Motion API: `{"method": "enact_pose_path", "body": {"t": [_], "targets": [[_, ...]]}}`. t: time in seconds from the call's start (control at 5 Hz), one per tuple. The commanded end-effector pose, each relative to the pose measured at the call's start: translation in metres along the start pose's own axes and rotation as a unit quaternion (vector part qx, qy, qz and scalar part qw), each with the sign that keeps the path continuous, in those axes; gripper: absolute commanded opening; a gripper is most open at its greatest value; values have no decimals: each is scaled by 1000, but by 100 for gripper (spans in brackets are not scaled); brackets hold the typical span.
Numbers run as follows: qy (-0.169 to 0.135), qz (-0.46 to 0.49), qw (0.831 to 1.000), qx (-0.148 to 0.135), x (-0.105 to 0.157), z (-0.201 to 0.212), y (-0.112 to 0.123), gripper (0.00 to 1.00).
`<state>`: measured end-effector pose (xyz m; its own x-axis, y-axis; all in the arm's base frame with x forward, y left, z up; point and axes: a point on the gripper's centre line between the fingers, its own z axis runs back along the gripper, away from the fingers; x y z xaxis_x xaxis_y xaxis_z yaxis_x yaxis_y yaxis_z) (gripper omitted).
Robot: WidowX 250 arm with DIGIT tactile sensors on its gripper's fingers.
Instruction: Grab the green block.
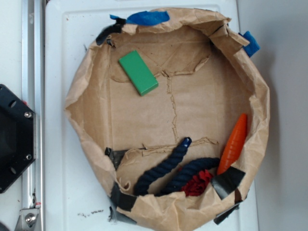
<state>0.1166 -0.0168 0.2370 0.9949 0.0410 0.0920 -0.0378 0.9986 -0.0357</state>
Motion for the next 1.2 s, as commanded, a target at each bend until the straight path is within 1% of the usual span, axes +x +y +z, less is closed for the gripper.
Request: {"method": "enact_pose_path", "body": {"t": [0.0, 0.2, 0.4, 0.6, 0.8, 1.0], "targets": [[0, 0, 1000, 0, 0, 0, 0, 100], [-2, -10, 1000, 5, 41, -15, 21, 100], [0, -51, 999, 9, 75, -28, 42, 100], [-1, -165, 986, -21, 117, -43, 59, 100], [2, -285, 957, -43, 136, -59, 47, 100], [2, -285, 957, -43, 136, -59, 47, 100]]}}
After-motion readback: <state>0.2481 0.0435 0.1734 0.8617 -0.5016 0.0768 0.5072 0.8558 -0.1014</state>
